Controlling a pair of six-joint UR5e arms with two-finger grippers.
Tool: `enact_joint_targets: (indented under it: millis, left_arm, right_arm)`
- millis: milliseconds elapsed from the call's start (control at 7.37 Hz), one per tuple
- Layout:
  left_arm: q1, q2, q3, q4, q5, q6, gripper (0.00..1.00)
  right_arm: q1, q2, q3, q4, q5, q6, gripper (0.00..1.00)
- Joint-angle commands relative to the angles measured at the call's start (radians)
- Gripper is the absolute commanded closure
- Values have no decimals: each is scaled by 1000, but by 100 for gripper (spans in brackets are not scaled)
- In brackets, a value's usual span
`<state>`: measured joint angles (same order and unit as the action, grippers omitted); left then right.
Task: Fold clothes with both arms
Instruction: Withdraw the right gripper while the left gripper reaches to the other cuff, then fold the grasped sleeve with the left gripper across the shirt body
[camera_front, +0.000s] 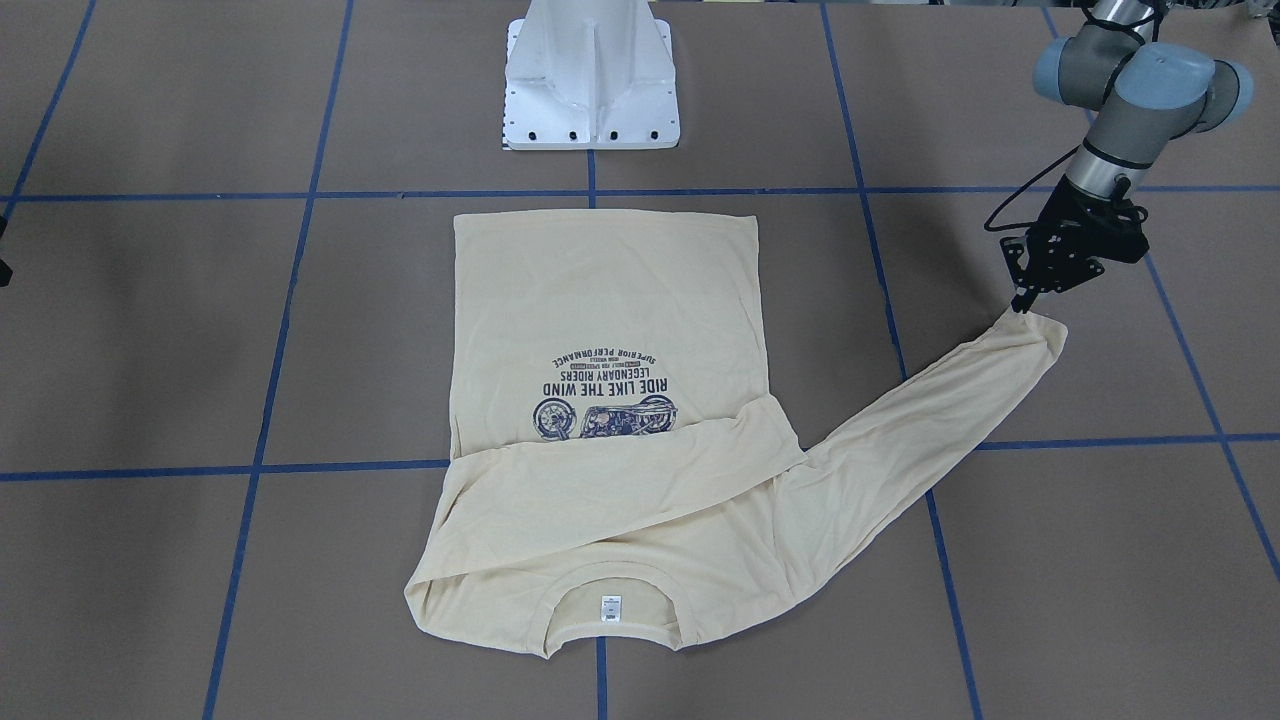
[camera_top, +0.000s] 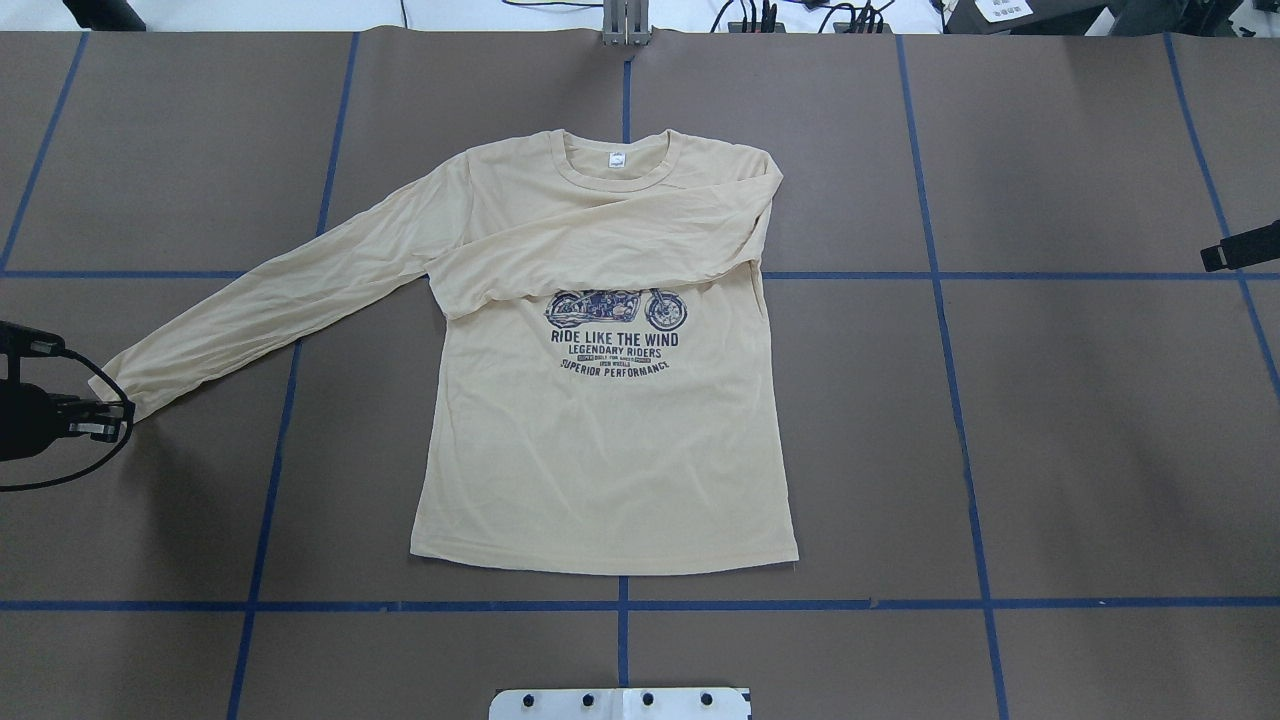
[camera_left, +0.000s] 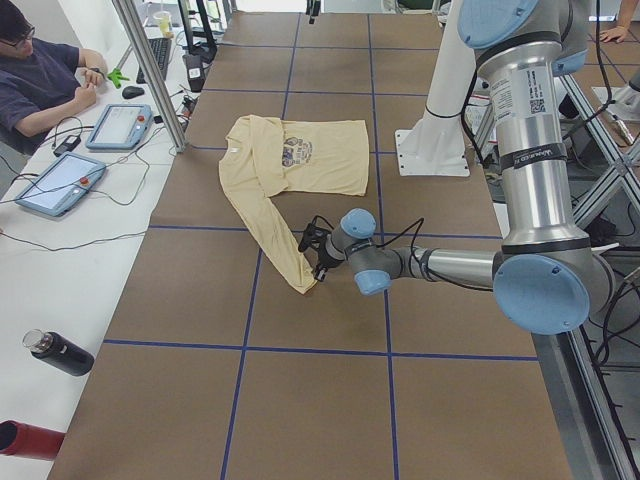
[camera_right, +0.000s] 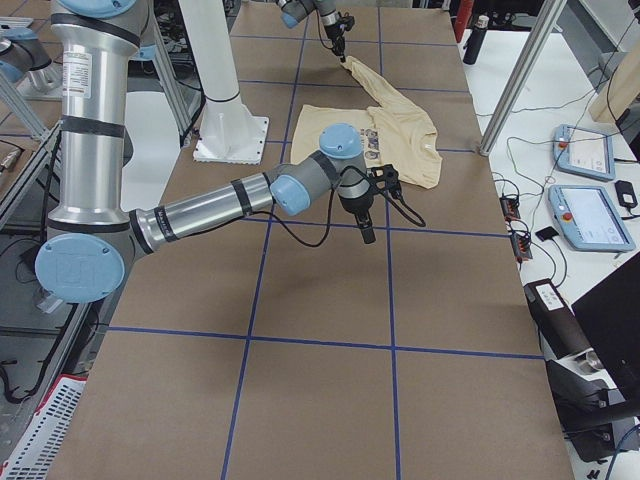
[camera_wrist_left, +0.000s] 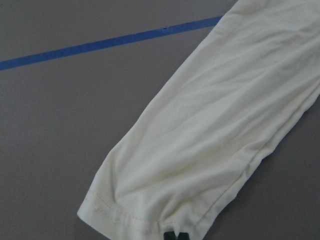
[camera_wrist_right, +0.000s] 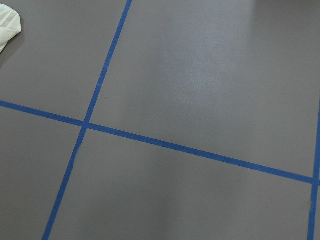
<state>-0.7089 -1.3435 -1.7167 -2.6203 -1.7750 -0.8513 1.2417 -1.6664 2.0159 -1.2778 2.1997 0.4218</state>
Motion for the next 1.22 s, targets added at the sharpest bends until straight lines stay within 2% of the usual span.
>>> enact_joint_targets:
  millis: [0,136,271,543,678,814,950,1085]
  left_arm:
    - [-4,-38,-155,165,-34,11,100]
    - [-4,-153,-197,286,-24,11,100]
    - [-3,-316,-186,349,-23,11,100]
    - [-1,-631,-163,635,-24,9,100]
    - [-3,-811,-111,807,-23,8,100]
    - [-3,-912,-53,850,-23,-6,100]
    - [-3,-1082,127,862,-23,-50,100]
    - [-3,-1294,404,861,14,-122,100]
  right_arm:
    - [1,4,-2,0,0,2,0]
    - [-1,4,-3,0,0,2,1]
    - [-1,5,-3,0,0,2,0]
    - [-1,8,-3,0,0,3,0]
    - [-1,8,-5,0,0,3,0]
    - [-1,10,-6,0,0,3,0]
    - [-1,10,-9,0,0,3,0]
    - [-1,10,-12,0,0,3,0]
